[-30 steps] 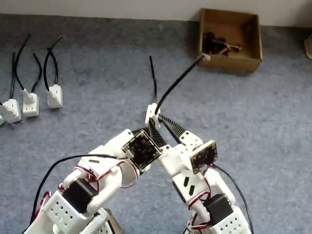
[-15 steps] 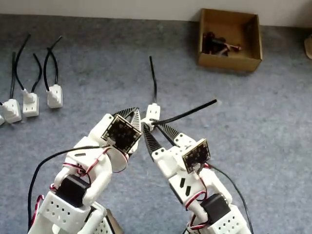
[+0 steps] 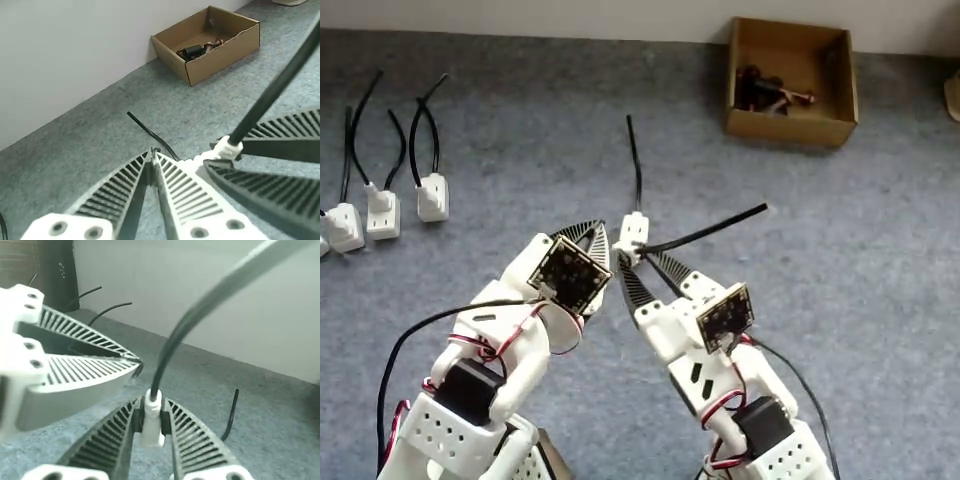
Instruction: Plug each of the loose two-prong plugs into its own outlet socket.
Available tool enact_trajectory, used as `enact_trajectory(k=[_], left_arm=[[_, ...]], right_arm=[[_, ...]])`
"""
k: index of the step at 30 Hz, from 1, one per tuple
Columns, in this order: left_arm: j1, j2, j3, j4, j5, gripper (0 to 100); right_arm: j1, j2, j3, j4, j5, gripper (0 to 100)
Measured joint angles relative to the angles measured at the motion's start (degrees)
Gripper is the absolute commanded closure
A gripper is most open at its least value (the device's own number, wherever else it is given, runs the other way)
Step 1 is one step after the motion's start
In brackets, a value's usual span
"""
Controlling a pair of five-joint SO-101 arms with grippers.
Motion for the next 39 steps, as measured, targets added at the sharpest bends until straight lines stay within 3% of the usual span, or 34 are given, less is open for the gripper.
enact_trajectory(k=[5, 13, 21, 30, 39], left_arm=[[0.1, -0.1, 3.3, -0.1, -4.3, 99], [-0.1, 0.0, 4.4, -0.1, -4.9, 99], [-9.1, 0.0, 4.4, -0.1, -4.9, 99], [-2.5, 0.0, 4.4, 2.4, -4.9, 99], [-1.9, 0.0, 4.4, 4.0, -4.9, 99]], right_arm=[[3.3, 0.0, 0.0, -3.3, 0.0, 99.3], [6.4, 0.0, 0.0, -3.3, 0.0, 99.2], [7.0, 0.0, 0.0, 3.5, 0.0, 99.2], [6.5, 0.0, 0.0, 2.0, 0.0, 99.2], [6.5, 0.0, 0.0, -1.6, 0.0, 99.2]])
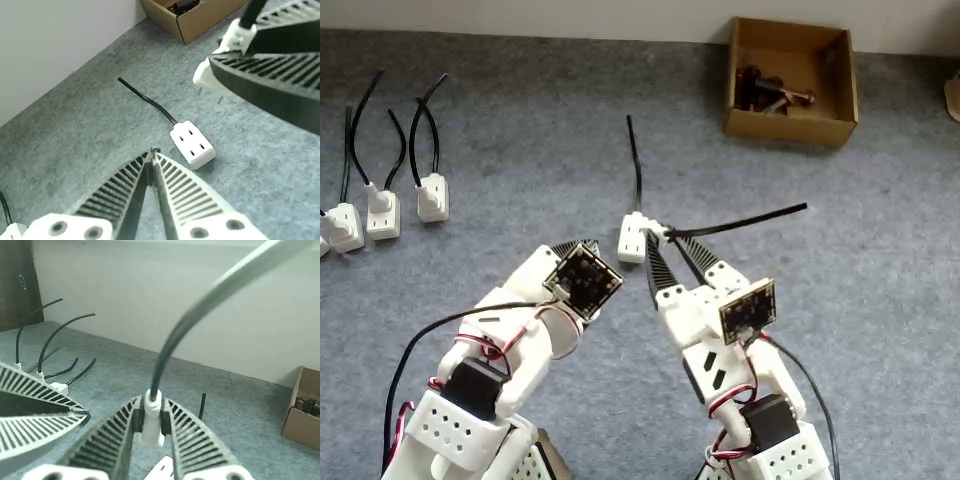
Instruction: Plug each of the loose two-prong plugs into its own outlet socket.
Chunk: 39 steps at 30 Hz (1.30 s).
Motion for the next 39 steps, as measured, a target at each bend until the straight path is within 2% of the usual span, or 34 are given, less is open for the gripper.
enact_trajectory(k=[3, 9, 16, 27, 34, 39], left_arm=[[1.8, 0.0, 0.0, 1.4, 0.0, 99], [10.4, 0.0, 0.0, 3.0, 0.0, 99], [15.1, 0.0, 0.0, 2.9, 0.0, 99], [15.7, -1.1, 0.0, -3.0, 0.0, 99], [15.6, -9.5, 0.1, -3.0, 0.0, 99], [15.6, -10.4, 0.2, -3.0, 0.0, 99]], right_arm=[[0.0, 0.0, 0.0, -0.7, 0.0, 99.2], [0.0, 0.0, 0.0, -3.7, 0.0, 99.2], [-1.1, 0.0, 0.0, -4.0, 0.0, 99.2], [-2.3, 0.0, 0.0, -4.0, 0.0, 99.2], [-2.3, -0.7, -0.2, -4.5, -0.1, 99.2], [-2.3, -0.7, -0.3, -4.9, -0.1, 99.2]])
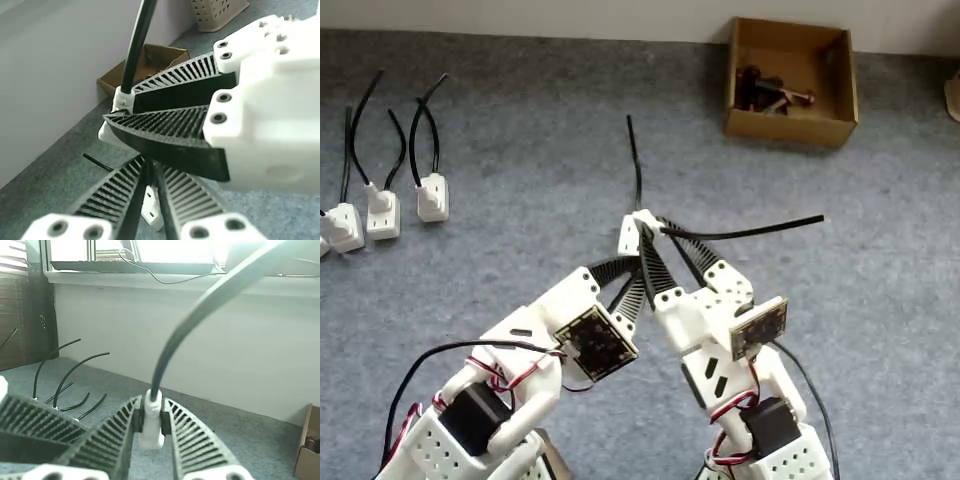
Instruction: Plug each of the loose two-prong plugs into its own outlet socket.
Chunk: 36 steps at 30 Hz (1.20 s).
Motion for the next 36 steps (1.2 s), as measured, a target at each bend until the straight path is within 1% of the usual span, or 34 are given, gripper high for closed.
enact_trajectory(k=[2, 5, 9, 14, 17, 21, 24, 36], left_arm=[[0.0, 0.0, 0.0, -0.2, 0.0, 99], [-1.1, 1.1, 1.5, -2.6, 0.2, 99], [-2.5, 3.2, 3.7, -6.8, 3.3, 99], [-2.9, 3.9, 3.7, -7.8, 3.9, 99], [-4.7, 3.9, 3.8, -8.9, 4.0, 99], [-6.7, 3.9, 5.9, -12.5, 4.1, 99], [-6.9, 3.9, 7.1, -15.0, 4.3, 99], [-8.2, 3.9, 7.3, -15.8, 4.3, 99]], right_arm=[[0.0, 0.0, 0.0, 0.1, 0.0, 99.2], [-0.7, 0.0, -0.6, 2.6, 0.0, 99.2], [-1.5, 0.0, -0.9, 4.7, 0.0, 99.2], [-1.6, 0.0, -0.9, 4.9, 0.0, 99.2], [-1.7, 0.0, -1.0, 4.6, 0.0, 99.2], [-1.8, 0.0, -1.0, 4.9, 0.0, 99.2], [-1.9, 0.0, -1.0, 4.9, 0.0, 99.2], [-2.0, 0.0, -1.0, 5.2, 0.0, 99.3]])
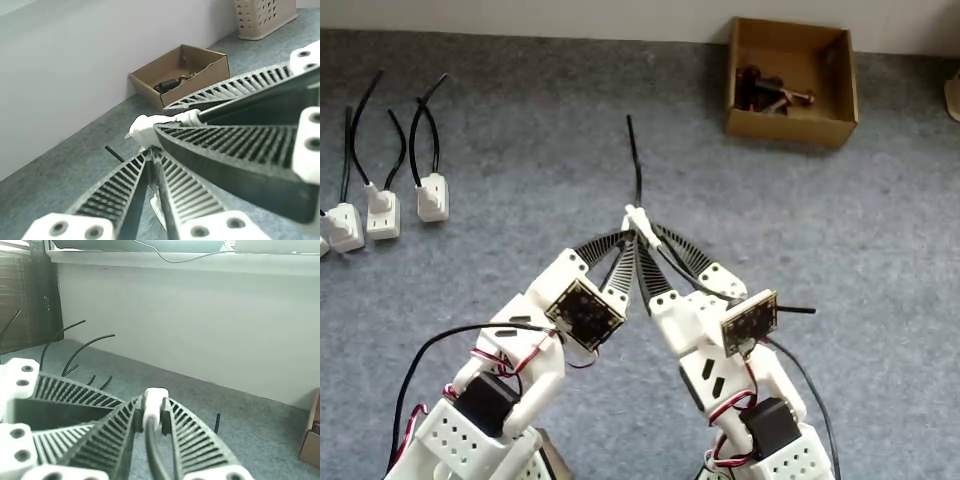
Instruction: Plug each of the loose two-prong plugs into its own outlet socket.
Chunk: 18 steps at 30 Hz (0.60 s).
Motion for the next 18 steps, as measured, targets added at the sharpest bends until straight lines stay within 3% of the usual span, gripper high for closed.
enact_trajectory(k=[5, 13, 18], left_arm=[[-1.2, -0.2, -0.1, -0.7, 0.0, 99], [-1.2, -0.2, -0.2, 2.6, 0.0, 99], [-8.0, -0.2, -0.2, 6.2, 0.0, 99]], right_arm=[[1.1, 0.7, 0.3, 6.0, 0.1, 99.3], [4.9, 0.7, -1.5, 6.7, 0.1, 99.3], [7.6, 0.7, -5.7, 12.7, 1.0, 99.3]])
